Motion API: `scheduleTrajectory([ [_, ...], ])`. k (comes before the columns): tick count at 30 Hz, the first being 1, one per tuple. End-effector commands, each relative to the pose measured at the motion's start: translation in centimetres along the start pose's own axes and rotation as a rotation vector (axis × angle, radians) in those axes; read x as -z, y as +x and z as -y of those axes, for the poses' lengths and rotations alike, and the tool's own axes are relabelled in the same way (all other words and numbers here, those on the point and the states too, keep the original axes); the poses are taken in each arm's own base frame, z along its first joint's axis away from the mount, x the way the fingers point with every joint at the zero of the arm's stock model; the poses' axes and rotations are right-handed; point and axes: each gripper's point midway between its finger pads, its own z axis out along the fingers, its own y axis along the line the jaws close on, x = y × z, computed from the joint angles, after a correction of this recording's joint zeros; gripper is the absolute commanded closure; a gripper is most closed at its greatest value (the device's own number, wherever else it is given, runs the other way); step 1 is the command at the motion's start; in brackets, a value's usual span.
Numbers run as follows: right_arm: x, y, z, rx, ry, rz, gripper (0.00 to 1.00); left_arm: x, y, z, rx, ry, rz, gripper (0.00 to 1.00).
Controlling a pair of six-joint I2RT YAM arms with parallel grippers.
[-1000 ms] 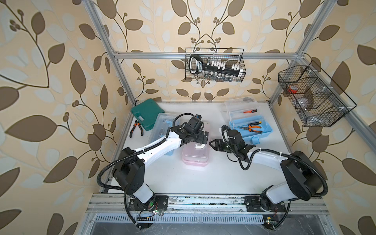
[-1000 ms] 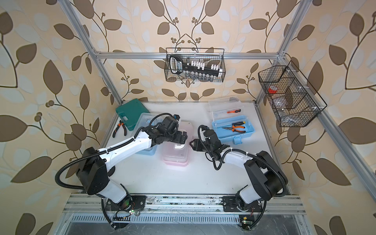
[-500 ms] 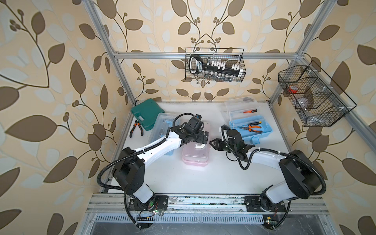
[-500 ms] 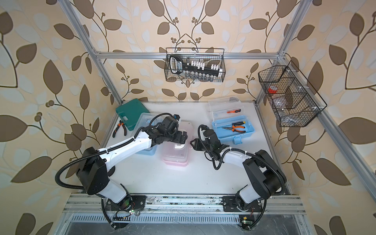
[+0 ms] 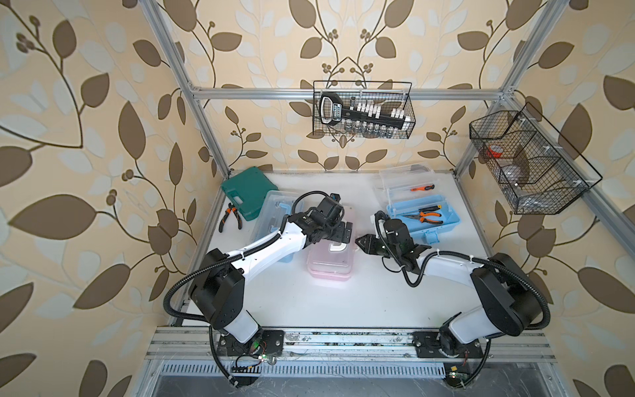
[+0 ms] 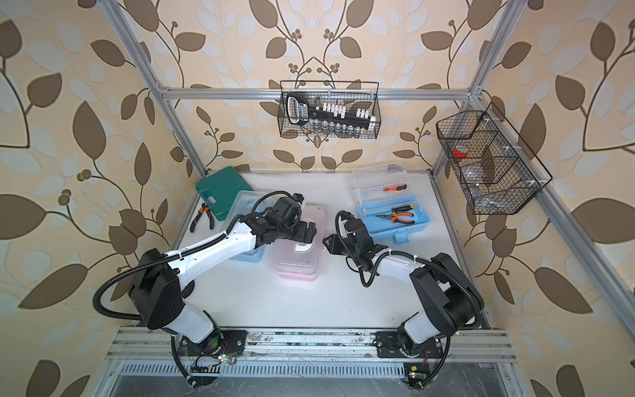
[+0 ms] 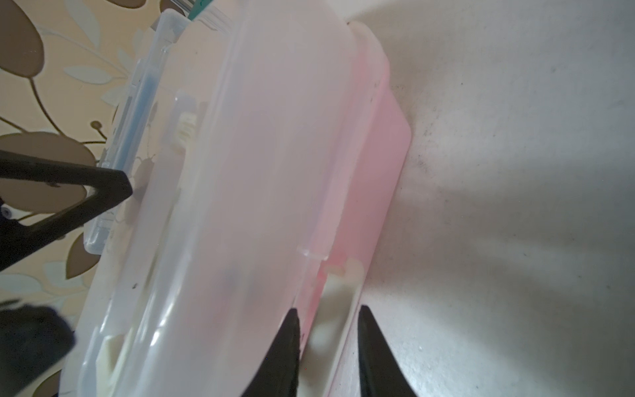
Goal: Close toolboxes
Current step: Fasten the toolbox latch on the toolbox.
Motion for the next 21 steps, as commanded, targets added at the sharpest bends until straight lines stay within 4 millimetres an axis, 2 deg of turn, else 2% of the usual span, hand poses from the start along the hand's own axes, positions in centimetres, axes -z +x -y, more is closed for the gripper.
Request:
scheduleTrajectory([
  [1,-0.4,1.1,1.3,-0.019,0.033,-0.031,0.74,-1.8,8.6,-2.6,0.034,-0.061,-0.319,0.01],
  [9,-0.8,0.9,0.8,-0.017,0.01,-0.036,0.78,-1.7,8.6,-2.6,0.035,-0.061,-0.319,0.01],
  [13,-0.5,0.5,0.3,-0.011,0.001,-0.027,0.88,-1.7,8.6,-2.7,0.033,-0.064,-0.32,0.01],
  [21,0.6,-0.7,-0.6,0.021,0.011,-0.003,0.89,-1.8,8.6,-2.6,0.033,-0.064,-0.322,0.01],
])
